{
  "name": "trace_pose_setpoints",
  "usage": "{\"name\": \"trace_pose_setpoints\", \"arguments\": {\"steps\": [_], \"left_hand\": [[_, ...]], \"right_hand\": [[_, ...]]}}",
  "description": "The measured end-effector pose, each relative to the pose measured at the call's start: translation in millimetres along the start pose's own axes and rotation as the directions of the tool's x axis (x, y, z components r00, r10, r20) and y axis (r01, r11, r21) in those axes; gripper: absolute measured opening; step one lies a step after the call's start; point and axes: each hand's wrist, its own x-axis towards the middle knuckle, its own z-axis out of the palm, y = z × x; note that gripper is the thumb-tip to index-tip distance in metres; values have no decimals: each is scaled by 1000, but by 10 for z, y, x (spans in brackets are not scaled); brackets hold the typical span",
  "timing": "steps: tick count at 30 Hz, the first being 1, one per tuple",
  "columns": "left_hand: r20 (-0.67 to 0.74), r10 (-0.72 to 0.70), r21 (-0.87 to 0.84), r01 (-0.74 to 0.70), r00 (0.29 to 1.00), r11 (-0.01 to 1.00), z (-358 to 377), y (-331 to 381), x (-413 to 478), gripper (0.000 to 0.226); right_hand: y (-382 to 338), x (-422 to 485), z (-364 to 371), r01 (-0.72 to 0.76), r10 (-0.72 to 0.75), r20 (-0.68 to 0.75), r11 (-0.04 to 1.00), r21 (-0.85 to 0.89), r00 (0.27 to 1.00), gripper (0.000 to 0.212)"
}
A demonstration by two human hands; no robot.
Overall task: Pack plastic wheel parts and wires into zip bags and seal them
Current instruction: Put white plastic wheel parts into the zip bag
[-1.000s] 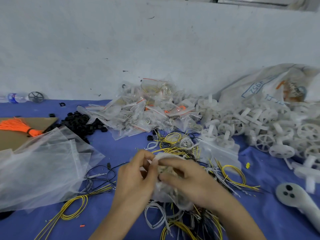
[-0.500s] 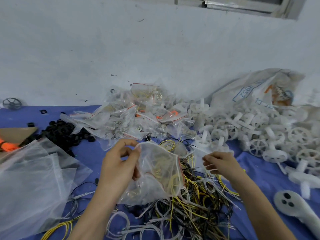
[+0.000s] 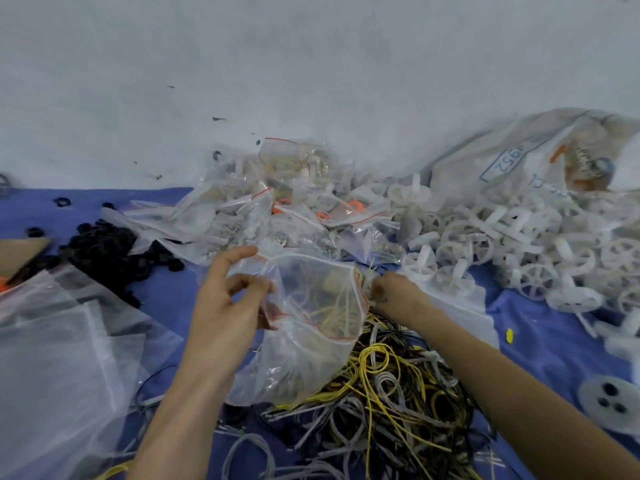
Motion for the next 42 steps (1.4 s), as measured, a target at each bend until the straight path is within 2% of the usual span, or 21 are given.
{"name": "trace_pose_setpoints", "arguments": {"steps": [3, 10, 14, 18, 20, 24, 27, 30, 33, 35, 37, 38, 40, 42], "left_hand": [[-12, -19, -30, 19, 1000, 999, -75, 16, 16, 30], [64, -5, -5, 5, 998, 1000, -110, 97, -51, 29], [95, -8, 3, 7, 995, 1000, -78, 119, -67, 30], [106, 3, 19, -5, 994, 1000, -90, 126, -67, 32], [106, 13, 33, -17, 994, 999, -104, 129, -68, 32], [106, 28, 56, -34, 994, 998, -110, 126, -70, 31], [107, 34, 58, -40, 994, 997, -115, 134, -80, 31], [87, 40, 40, -44, 995, 998, -138, 149, -84, 30], [60, 45, 28, -47, 997, 999, -160, 158, -73, 29], [58, 41, 16, -42, 997, 999, -160, 164, -74, 26], [78, 38, 6, -38, 996, 999, -146, 167, -85, 22], [93, 41, 6, -42, 995, 999, -134, 168, -93, 20], [121, 62, 27, -66, 991, 997, -119, 164, -109, 23], [118, 92, 88, -103, 989, 991, -127, 143, -111, 34]], "right_hand": [[3, 24, 75, 10, -9, 11, 997, -77, 1000, 13], [-6, -19, 96, -26, 24, -41, 999, -48, 999, 16], [-16, -18, 81, 48, -50, -18, 992, -113, 999, 14], [-10, -3, 49, 22, -21, 18, 996, -91, 1000, 5], [15, -17, 18, -32, 32, -10, 999, -26, 999, 8], [77, -109, -181, -90, 115, -88, 964, 251, 989, 8], [134, -211, -355, -106, 149, -79, 912, 397, 986, 24], [179, -341, -492, -160, 213, -1, 735, 659, 977, 21], [91, -514, -675, -113, 166, 43, 441, 891, 985, 12], [-23, -611, -807, 20, 103, -47, 250, 968, 994, 14], [-181, -689, -936, 192, 38, -202, 180, 965, 979, 16], [-267, -699, -978, 272, 7, -280, 220, 937, 960, 16], [-449, -658, -990, 347, -30, -370, 426, 836, 928, 17], [-566, -542, -876, 292, 3, -364, 590, 753, 931, 14]]}}
